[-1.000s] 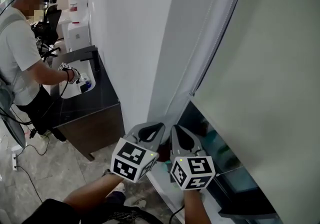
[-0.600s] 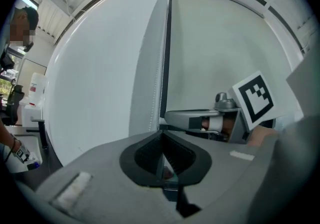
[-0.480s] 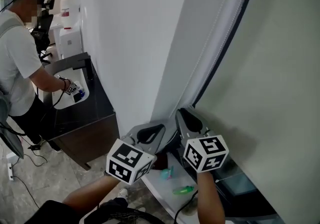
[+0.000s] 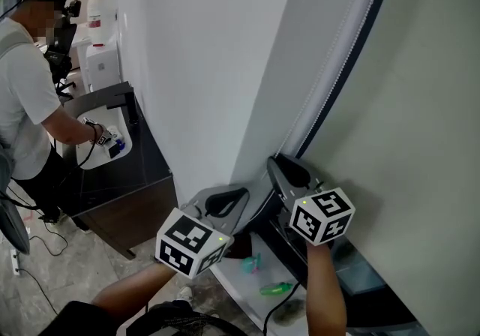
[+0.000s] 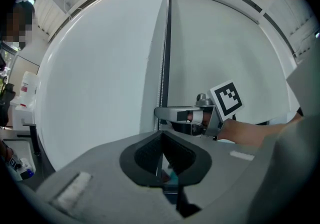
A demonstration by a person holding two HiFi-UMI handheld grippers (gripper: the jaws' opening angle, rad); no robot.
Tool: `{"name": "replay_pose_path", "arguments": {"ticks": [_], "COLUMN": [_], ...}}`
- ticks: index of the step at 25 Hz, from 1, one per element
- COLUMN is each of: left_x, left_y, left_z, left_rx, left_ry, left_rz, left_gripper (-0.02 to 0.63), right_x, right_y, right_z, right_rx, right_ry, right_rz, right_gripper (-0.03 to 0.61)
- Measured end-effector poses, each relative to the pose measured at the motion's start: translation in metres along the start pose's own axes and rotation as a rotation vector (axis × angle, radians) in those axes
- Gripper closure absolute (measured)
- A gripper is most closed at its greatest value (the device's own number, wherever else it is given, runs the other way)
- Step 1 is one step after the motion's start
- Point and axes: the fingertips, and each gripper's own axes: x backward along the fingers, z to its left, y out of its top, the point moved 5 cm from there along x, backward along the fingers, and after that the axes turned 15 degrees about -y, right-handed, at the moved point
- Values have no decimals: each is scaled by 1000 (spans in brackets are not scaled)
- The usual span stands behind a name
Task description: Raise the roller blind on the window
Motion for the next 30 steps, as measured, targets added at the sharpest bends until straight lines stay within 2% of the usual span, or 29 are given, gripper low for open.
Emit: {"name": "replay_pose_path", "arguments": {"ticks": [2, 5, 8, 10, 16, 19, 23, 27, 28, 29, 30], "left_x": [0, 4, 2, -4, -28, -41, -47, -47, -48, -50, -52], "left_y": [4, 15, 29, 38, 62, 76, 92, 99, 100, 100, 99], "left_z": [0, -1, -7, -12, -22, -24, -26, -28, -29, -30, -32], "left_rx": [0, -9, -28, -39, -80, -97, -111, -143, -156, -166, -169], "left_ry": [-10, -13, -53, -95, -189, -210, -200, -198, -198, -204, -218], "left_rz": [-8, -35, -62, -65, -42, -45, -66, -58, -48, -37, -26], "left_gripper": [612, 612, 611, 530, 505, 505, 506, 509, 524, 597, 604], "right_x": [0, 3, 17, 30, 58, 63, 68, 73, 75, 75, 76], "right_y": [0, -1, -2, -7, -17, -18, -15, -13, -13, -13, -14], "right_z": [1, 6, 15, 20, 31, 27, 27, 34, 35, 35, 35], "right_rx": [12, -11, -16, -7, -12, -3, 28, 55, 56, 57, 57], "right_ry": [23, 25, 13, 4, -26, -64, -95, -101, -100, -100, -99], "right_rz": [-19, -15, -7, 6, 17, 19, 29, 38, 38, 39, 40], "right_gripper": [557, 558, 558, 558, 558, 558, 559, 560, 560, 560, 558]}}
